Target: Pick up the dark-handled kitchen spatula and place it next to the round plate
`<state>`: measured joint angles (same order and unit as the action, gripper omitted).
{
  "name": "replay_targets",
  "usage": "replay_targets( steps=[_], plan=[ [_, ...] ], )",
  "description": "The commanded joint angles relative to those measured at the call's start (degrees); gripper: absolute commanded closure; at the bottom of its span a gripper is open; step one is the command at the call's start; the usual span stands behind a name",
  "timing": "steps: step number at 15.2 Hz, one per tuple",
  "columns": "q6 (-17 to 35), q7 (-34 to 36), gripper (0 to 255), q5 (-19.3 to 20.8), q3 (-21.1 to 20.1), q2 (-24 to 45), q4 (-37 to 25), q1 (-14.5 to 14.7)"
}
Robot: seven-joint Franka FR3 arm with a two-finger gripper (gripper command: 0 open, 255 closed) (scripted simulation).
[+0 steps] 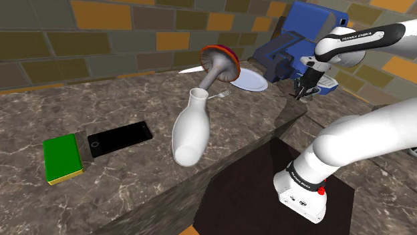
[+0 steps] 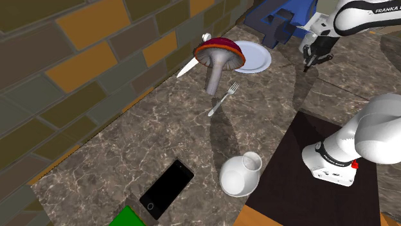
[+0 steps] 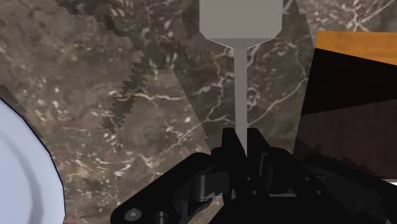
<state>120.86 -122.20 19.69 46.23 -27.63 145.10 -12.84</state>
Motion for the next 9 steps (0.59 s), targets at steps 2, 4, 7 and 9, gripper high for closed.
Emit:
replay_targets(
  steps=[2, 4, 7, 9],
  plan=[
    [2.8, -0.6, 255, -0.2, 1.4, 1.7, 1.1, 0.5],
    [4.7, -0.9, 255, -0.3, 2.3, 2.8, 1.9, 1.0],
    [6.2, -1.2, 255, -0.5, 3.0, 3.8, 2.5, 1.3],
    [6.2, -1.2, 255, -0.5, 3.0, 3.8, 2.5, 1.3]
  ],
)
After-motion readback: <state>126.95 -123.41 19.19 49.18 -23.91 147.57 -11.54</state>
